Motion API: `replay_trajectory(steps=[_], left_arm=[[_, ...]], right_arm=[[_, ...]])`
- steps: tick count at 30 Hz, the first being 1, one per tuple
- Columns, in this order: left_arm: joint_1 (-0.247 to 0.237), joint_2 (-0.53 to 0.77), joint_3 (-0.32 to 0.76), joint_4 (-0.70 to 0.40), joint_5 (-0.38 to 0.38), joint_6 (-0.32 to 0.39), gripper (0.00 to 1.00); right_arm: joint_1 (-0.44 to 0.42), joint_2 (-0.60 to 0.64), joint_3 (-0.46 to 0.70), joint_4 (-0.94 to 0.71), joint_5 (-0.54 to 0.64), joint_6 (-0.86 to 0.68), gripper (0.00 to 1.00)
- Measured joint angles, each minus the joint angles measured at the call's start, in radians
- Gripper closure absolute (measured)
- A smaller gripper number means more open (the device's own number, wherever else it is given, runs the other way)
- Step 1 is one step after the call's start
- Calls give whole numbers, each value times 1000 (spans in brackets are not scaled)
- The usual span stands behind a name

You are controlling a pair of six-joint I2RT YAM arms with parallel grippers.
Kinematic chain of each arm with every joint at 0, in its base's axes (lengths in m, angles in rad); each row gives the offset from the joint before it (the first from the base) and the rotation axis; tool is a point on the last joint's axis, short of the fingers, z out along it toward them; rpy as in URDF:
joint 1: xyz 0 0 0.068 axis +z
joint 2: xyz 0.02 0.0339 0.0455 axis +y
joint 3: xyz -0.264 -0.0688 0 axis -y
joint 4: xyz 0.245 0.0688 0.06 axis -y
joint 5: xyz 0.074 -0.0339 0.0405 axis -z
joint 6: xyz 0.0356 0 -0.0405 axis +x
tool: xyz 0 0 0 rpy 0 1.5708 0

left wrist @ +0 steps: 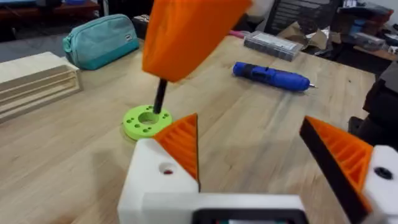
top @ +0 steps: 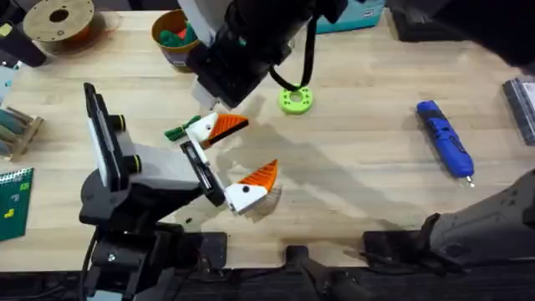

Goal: Pick up the gripper from the table and insert it into the empty holder that is missing its gripper. Then pick up a screw, insert it into the mounting hole, and use the screwdriver to tighten it. Finally, clean up the table by picking up the vegetable and placing it into the bucket.

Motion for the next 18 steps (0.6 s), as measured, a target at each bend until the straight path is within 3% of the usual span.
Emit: replay_trajectory(steps=[18], left_arm=[[0,0,0,0,0,0,15]], right_arm=[[35,48,0,-8,-15,0,993]])
